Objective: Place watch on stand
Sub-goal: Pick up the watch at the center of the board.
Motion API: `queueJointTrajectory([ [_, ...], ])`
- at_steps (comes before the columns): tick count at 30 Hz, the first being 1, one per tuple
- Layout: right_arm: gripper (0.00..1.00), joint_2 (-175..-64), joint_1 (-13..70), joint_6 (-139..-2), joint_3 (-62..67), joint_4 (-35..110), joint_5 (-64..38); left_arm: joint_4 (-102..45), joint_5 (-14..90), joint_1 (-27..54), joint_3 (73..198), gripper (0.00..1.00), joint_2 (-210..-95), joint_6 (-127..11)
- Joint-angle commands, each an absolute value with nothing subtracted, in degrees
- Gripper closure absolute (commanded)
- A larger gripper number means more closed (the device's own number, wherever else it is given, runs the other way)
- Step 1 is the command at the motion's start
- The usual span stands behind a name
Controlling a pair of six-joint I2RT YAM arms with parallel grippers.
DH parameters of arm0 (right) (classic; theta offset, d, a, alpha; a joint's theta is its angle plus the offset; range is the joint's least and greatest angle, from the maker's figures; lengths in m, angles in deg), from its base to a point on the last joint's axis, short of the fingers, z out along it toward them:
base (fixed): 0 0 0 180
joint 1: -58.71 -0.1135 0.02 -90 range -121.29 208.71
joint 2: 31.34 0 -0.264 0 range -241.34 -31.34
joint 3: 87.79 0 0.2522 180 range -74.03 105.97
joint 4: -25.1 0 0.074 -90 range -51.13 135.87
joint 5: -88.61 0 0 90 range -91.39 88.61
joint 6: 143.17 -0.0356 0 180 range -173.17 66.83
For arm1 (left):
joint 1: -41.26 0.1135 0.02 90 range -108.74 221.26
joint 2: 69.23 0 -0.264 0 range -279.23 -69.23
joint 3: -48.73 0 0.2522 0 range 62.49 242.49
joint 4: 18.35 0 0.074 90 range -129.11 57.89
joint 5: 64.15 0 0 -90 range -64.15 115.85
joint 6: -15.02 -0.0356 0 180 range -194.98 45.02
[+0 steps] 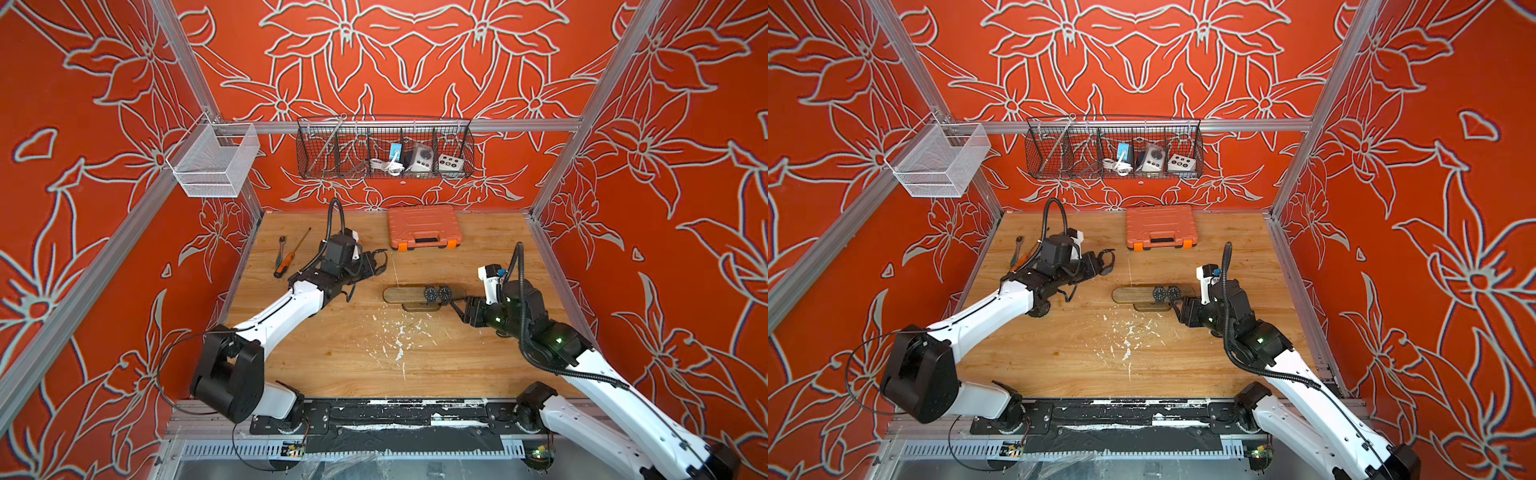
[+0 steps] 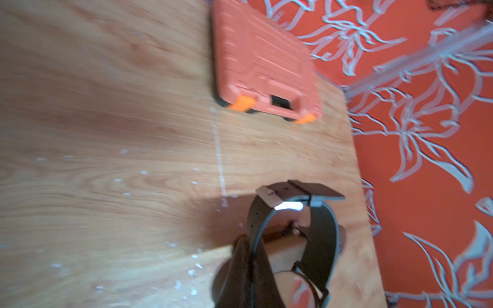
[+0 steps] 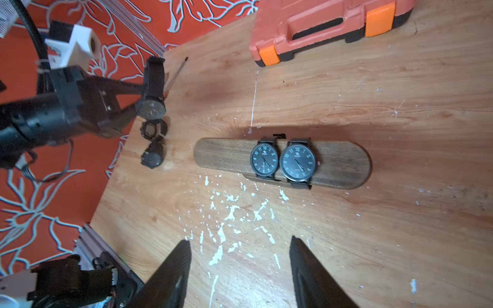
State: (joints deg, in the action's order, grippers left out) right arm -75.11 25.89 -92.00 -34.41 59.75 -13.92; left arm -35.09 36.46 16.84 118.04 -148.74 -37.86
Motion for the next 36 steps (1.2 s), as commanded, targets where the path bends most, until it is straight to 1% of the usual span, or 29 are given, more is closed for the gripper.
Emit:
queueJointTrajectory([
  [1, 0.38, -74.32, 25.31, -97.08, -32.14, 55.02, -16.35, -28.73, 36.02, 12.27, 115.36, 1.00, -145.23, -38.75],
  [5, 0.40, -74.06, 24.55, -98.52, -31.63, 51.67, -18.26, -23.57, 35.08, 7.00, 112.82, 1.00, -142.35, -39.47],
  [10, 0.40, -74.44, 21.42, -99.05, -32.21, 47.07, -19.45, -19.81, 35.42, 2.17, 111.81, 1.00, -141.29, -40.42],
  [14, 0.40, -74.50, 19.87, -98.58, -32.92, 44.85, -19.49, -17.64, 36.53, -0.31, 111.73, 1.00, -140.89, -40.60],
  [20, 0.45, -74.41, 18.83, -96.83, -32.94, 44.05, -19.58, -15.84, 37.66, -2.83, 111.90, 1.00, -140.25, -41.86],
  [24, 0.49, -74.76, 18.66, -96.01, -32.71, 44.57, -19.24, -14.38, 38.82, -3.80, 111.85, 1.00, -140.07, -41.81],
  [31, 0.61, -73.88, 18.11, -94.43, -33.42, 42.29, -20.11, -13.74, 41.50, -4.96, 112.68, 1.00, -140.78, -42.73],
  [36, 0.72, -74.67, 17.75, -93.33, -32.43, 42.66, -21.65, -13.42, 42.54, -5.32, 113.17, 1.00, -141.28, -43.17],
])
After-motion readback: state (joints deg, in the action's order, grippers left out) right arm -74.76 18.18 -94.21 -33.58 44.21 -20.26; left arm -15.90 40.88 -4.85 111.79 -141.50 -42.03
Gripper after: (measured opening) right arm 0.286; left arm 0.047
